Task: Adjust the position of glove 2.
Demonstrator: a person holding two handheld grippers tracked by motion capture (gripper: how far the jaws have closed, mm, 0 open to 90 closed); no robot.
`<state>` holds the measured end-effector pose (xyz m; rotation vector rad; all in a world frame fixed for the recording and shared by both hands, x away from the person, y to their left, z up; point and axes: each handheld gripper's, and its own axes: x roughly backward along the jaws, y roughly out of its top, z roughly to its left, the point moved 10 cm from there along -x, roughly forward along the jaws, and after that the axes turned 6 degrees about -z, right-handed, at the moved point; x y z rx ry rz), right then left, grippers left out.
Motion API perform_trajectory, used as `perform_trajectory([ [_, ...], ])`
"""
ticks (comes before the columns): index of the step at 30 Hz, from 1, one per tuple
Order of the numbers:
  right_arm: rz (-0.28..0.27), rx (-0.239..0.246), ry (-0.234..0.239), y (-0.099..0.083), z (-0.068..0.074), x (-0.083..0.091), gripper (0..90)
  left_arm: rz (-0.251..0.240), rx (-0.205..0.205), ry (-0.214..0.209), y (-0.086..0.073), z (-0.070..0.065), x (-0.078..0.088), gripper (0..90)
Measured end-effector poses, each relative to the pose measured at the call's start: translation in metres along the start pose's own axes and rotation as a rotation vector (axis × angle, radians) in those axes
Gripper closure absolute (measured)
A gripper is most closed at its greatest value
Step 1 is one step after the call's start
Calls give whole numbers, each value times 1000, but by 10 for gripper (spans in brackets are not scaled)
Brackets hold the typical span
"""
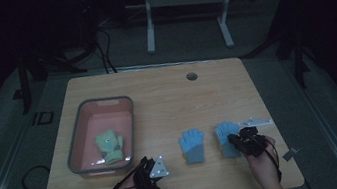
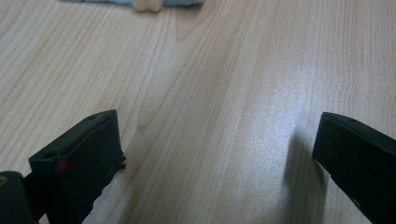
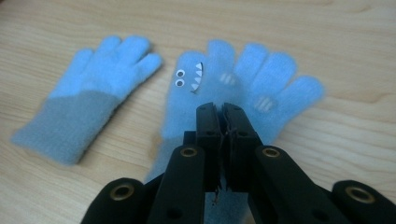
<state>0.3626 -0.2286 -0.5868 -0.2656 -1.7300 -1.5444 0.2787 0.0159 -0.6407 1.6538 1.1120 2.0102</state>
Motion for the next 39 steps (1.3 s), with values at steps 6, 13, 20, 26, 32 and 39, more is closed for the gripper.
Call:
perform_trajectory([
  [6,44,-6,-8,-9,-1,-18,845,2,-6,0,0,0,0,16],
  [13,72,-16,4,-16,-4,-26,783,1,-1,2,-1,0,0,16],
  [20,46,33,39,-6,-6,-15,698,0,0,0,-1,0,0,16],
  [26,63,118,94,-4,-14,-8,623,0,4,-3,-1,1,0,16],
  [32,46,181,232,-2,-19,-4,582,1,2,-3,-1,0,0,16],
  [39,50,309,331,-2,-19,-5,608,3,0,-3,-1,0,0,16],
])
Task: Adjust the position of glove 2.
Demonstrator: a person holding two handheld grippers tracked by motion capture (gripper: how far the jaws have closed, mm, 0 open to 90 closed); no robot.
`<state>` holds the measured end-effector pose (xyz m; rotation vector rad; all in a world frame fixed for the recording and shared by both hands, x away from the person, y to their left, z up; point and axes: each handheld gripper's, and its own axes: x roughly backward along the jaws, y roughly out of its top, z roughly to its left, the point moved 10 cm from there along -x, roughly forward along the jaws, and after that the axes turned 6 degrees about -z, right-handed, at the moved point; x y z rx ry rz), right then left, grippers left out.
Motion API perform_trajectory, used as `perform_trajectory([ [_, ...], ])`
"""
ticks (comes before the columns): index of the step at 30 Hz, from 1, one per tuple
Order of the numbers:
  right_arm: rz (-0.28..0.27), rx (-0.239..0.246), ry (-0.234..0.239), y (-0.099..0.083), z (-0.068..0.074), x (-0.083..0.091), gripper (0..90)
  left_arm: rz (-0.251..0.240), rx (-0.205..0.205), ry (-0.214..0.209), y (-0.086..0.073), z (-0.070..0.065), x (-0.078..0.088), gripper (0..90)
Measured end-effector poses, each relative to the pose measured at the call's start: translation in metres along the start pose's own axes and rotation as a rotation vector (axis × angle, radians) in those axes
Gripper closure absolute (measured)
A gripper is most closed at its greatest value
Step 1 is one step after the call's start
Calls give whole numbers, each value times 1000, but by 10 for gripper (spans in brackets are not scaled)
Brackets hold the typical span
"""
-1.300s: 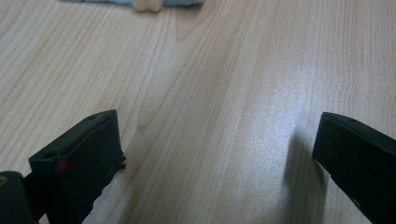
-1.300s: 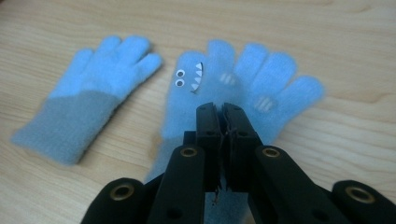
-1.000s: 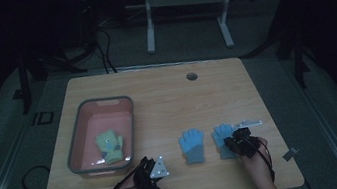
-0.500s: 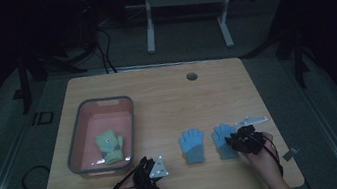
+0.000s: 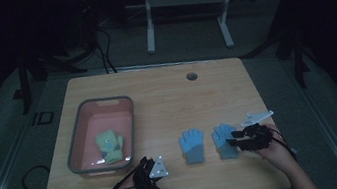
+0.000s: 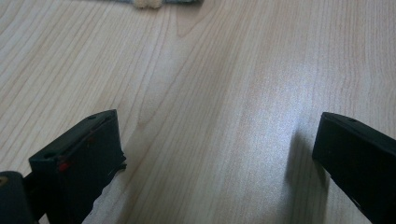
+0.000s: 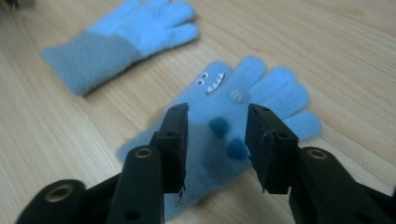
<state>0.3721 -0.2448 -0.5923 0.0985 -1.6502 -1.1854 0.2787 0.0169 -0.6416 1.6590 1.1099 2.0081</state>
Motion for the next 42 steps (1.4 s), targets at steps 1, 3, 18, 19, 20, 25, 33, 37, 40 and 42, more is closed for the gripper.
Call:
perform_trajectory([
  [1,7,11,2,-1,-1,-1,614,1,-1,0,0,0,0,16],
  [3,16,14,5,-3,-2,-3,618,1,-1,-2,0,0,0,16],
  [18,39,32,13,-15,-5,-24,707,1,0,-1,-1,0,0,16],
  [19,40,29,6,-15,-6,-25,747,2,-2,-2,-1,0,0,16],
  [20,47,26,1,-15,-6,-25,774,2,-1,-2,-1,0,0,16],
  [25,66,36,-31,-14,-4,-25,844,2,-3,-1,-1,0,0,16],
  [33,2,34,-25,16,5,-7,864,0,-2,-2,-1,0,0,16],
  [37,-43,61,-3,42,19,4,864,1,-3,-1,-1,0,0,16],
  [40,-59,74,3,53,24,6,864,1,-5,-1,0,0,0,16],
  [42,-86,91,10,69,35,5,864,0,-3,-1,-1,0,0,16],
])
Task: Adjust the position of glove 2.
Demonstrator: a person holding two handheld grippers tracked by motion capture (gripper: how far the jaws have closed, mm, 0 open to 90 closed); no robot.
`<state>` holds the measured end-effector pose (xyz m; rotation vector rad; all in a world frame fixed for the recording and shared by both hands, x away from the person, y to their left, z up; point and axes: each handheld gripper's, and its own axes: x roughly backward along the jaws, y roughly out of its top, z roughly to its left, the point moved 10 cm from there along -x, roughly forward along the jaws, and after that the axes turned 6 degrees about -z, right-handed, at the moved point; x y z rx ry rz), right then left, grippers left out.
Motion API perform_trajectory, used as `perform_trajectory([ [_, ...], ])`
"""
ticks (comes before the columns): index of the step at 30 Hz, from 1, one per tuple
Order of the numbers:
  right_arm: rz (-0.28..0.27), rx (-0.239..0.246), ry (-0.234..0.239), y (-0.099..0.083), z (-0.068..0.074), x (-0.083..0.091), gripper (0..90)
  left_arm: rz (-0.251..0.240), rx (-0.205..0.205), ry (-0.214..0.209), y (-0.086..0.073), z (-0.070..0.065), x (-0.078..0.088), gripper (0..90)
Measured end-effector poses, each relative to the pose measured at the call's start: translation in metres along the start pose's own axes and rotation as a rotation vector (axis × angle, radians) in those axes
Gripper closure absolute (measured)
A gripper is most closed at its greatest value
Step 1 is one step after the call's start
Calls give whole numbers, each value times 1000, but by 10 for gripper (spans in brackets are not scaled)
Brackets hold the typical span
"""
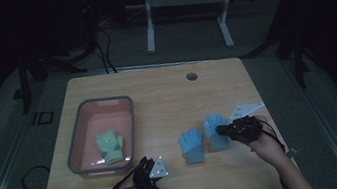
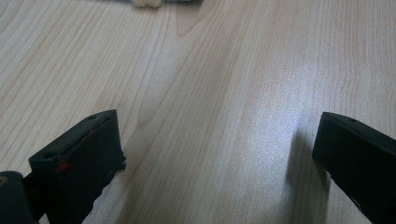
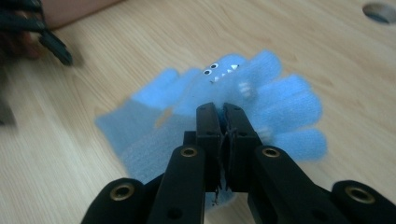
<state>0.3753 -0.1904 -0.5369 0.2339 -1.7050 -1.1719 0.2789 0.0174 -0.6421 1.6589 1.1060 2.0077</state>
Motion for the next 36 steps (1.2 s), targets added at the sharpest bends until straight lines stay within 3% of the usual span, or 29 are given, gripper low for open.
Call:
perform_trajectory([
  [4,-8,8,15,9,8,-6,864,0,1,0,0,0,0,16],
  [6,-27,4,42,21,19,-13,864,-2,0,1,0,0,0,16],
  [13,-30,8,98,29,42,-32,864,-2,0,0,0,0,0,16],
  [21,29,-4,127,11,53,-56,864,-2,1,-1,0,0,0,16],
  [36,102,-42,130,-21,45,-83,851,-5,-3,-7,0,-1,-1,16],
])
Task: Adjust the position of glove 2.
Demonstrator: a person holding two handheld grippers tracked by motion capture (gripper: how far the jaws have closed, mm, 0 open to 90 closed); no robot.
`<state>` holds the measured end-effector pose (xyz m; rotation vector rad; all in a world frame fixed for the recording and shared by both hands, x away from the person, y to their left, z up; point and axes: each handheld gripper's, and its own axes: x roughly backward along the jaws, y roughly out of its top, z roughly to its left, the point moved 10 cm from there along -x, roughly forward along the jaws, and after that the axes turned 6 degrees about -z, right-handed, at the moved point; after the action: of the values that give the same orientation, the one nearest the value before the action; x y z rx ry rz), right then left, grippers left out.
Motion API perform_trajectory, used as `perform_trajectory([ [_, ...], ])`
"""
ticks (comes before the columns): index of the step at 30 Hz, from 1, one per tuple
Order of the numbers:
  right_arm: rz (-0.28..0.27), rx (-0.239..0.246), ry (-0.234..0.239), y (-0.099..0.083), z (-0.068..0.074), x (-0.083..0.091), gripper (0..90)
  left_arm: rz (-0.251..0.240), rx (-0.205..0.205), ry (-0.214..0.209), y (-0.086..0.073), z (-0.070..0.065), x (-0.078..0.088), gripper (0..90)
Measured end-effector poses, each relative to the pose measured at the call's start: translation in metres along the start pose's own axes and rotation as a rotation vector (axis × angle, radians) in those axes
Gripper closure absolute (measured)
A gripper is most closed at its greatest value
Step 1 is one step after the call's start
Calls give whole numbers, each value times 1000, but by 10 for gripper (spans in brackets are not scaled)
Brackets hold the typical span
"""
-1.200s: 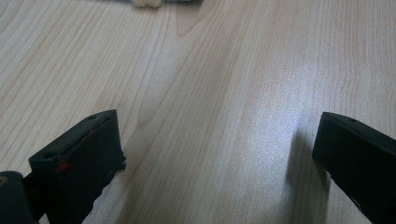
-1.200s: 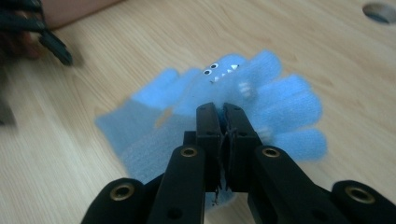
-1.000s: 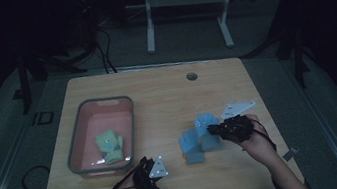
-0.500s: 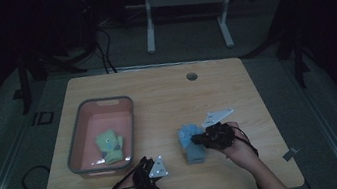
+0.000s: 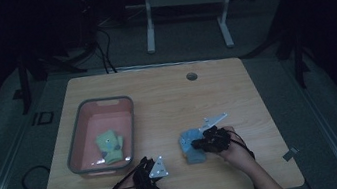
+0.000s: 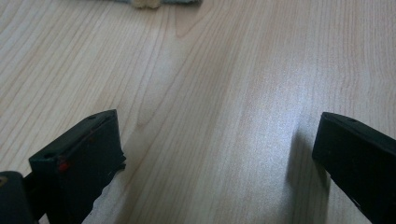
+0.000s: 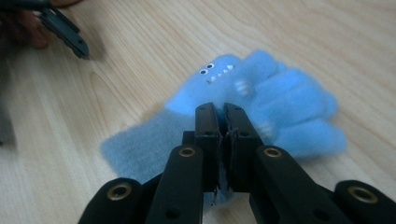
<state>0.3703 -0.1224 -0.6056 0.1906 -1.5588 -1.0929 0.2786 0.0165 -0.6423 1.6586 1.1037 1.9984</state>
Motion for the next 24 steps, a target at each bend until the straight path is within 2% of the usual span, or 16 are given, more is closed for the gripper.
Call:
perform_trajectory([
  [6,9,-11,3,-5,-1,-7,837,1,3,-1,0,0,0,16],
  [9,10,-13,0,-4,0,-5,799,4,4,-2,0,-1,0,16],
  [10,7,-11,-4,-3,0,-4,770,3,6,-1,1,-1,0,16],
  [15,-35,6,7,4,2,8,480,9,20,24,2,2,-1,16],
  [16,-35,6,7,4,2,8,480,9,20,24,2,2,-1,16],
  [17,-53,10,22,6,2,15,337,8,17,38,2,4,-1,16],
  [22,-72,14,30,5,-1,25,190,-20,27,40,7,3,-1,16],
  [24,-72,19,34,3,-3,29,167,-42,25,36,11,1,-1,17],
])
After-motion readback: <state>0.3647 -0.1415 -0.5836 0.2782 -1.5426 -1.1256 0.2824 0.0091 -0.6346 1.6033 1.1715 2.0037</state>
